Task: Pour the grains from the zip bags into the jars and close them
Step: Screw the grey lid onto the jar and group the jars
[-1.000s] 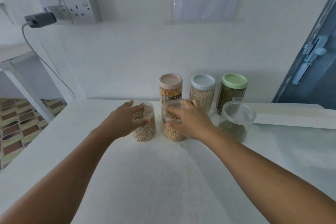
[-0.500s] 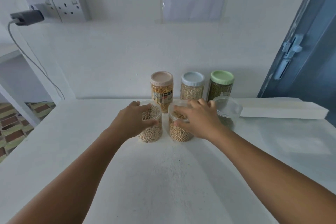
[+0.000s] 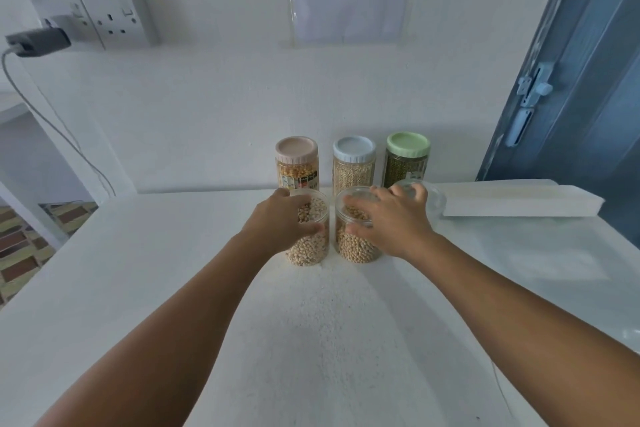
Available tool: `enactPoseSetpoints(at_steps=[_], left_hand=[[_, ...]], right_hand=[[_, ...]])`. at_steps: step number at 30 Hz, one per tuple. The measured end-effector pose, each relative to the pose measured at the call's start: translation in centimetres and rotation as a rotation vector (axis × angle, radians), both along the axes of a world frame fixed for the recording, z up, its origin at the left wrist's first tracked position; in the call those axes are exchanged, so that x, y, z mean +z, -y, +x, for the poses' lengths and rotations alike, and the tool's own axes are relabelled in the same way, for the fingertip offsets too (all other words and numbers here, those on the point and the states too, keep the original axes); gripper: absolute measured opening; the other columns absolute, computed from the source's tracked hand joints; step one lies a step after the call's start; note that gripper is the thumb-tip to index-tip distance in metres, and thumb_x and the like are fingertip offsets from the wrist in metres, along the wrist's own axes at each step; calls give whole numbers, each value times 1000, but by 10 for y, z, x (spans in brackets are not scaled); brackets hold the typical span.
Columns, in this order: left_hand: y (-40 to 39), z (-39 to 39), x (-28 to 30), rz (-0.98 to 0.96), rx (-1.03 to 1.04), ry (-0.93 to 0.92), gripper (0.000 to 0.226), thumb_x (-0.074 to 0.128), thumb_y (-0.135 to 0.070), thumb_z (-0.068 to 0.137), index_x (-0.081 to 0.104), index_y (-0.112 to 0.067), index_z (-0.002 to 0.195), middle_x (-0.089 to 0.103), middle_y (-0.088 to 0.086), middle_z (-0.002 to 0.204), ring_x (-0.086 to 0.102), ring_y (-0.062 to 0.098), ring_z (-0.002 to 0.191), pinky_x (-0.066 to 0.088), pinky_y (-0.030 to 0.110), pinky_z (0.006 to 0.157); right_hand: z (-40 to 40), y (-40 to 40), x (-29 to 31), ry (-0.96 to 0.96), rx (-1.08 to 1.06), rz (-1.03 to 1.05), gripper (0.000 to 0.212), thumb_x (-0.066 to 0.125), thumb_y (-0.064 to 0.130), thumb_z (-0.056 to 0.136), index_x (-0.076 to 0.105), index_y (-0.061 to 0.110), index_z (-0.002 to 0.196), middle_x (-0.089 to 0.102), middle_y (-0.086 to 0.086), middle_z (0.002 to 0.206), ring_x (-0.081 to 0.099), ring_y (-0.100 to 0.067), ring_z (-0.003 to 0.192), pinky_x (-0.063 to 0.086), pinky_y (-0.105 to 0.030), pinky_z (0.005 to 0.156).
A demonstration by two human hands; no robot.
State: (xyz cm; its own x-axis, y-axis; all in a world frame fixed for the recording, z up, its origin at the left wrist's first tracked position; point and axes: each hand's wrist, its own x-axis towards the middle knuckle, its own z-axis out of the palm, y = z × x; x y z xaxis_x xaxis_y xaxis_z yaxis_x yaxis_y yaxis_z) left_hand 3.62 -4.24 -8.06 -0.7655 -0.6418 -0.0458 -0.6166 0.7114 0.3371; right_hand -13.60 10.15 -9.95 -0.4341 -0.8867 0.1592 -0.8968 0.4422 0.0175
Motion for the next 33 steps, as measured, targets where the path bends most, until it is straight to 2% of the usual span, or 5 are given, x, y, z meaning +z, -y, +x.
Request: enactPoseSetpoints(at_steps=[13,17,23,28,33], left_hand=[[3,1,-6,-24,-21,42,82,64,-65,91,34,-32,160,33,12,163,43,37,141,45,50,109],[-13,1,10,-167,-21,17,95,72,-59,88,20,-30,163,20,17,167,21,44,150,34,58,116],[-99,-56,41,-414,-167,-203,71,64,-53,94,38,-21,151,38,12,149,33,35,135,40,46,110],[-188,-157,15,-346,-328,-71,61,59,-56,98,45,-19,144,47,10,142,40,32,134,43,43,106],[-225,-243,-29,-164,-265,164,83,54,-76,91,47,-15,147,50,11,142,45,31,133,48,48,105]], right_hand=[[7,-7,3,-3,-13,41,67,41,76,97,23,53,157,25,-7,170,27,-33,153,-2,-69,118],[-4,-33,20,-45,5,-109,71,44,75,97,25,47,160,35,-3,164,34,-28,146,8,-62,119],[-81,-88,33,44,-147,-258,51,45,55,104,43,41,152,50,3,147,42,-24,136,19,-49,114],[-169,-154,7,103,-178,-65,46,47,41,107,44,37,152,46,0,152,40,-26,140,23,-50,118],[-246,-202,-16,160,-137,21,47,50,32,107,43,31,154,40,-3,157,37,-29,142,32,-48,116]])
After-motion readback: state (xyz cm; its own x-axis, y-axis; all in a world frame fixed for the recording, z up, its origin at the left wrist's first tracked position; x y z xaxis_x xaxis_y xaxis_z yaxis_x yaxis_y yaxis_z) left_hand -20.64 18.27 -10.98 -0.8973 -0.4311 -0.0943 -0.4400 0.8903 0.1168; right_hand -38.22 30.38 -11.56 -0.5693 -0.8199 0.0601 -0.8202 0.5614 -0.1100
